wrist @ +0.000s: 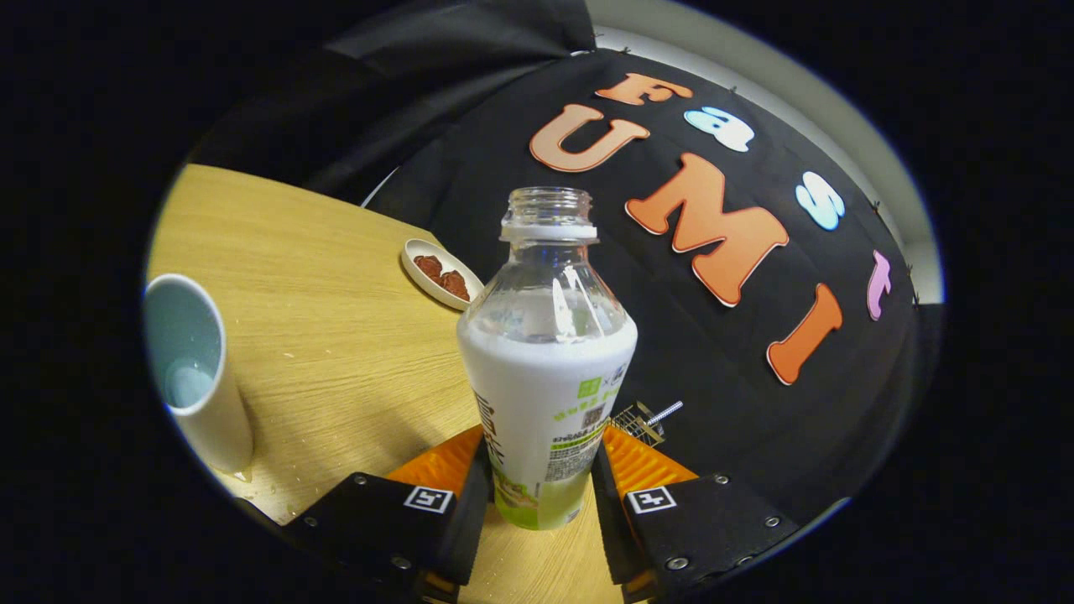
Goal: Take the bottle from table, then pour the juice into the cup, finally place the bottle on the coaster
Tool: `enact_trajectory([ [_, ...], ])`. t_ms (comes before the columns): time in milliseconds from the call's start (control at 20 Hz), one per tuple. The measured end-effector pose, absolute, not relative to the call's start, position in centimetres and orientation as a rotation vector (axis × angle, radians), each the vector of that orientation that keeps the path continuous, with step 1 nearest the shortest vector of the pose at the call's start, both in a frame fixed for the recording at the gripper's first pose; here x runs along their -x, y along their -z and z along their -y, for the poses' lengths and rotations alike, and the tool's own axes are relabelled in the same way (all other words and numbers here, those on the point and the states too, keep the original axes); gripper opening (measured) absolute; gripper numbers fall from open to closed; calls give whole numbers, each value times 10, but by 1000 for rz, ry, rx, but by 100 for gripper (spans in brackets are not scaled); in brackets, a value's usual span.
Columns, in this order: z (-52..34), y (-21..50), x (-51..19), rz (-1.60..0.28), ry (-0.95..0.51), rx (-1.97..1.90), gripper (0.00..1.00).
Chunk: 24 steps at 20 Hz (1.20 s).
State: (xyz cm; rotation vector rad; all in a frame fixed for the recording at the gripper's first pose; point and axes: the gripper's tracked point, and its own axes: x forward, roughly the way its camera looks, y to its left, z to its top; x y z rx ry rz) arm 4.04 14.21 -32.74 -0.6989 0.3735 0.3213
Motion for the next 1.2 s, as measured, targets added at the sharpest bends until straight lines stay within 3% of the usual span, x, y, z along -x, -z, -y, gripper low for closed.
enact_trajectory([
  [700, -129, 360, -94, -550, -238, 130, 61],
  [1200, -128, 380, -100, -611, -228, 56, 61],
])
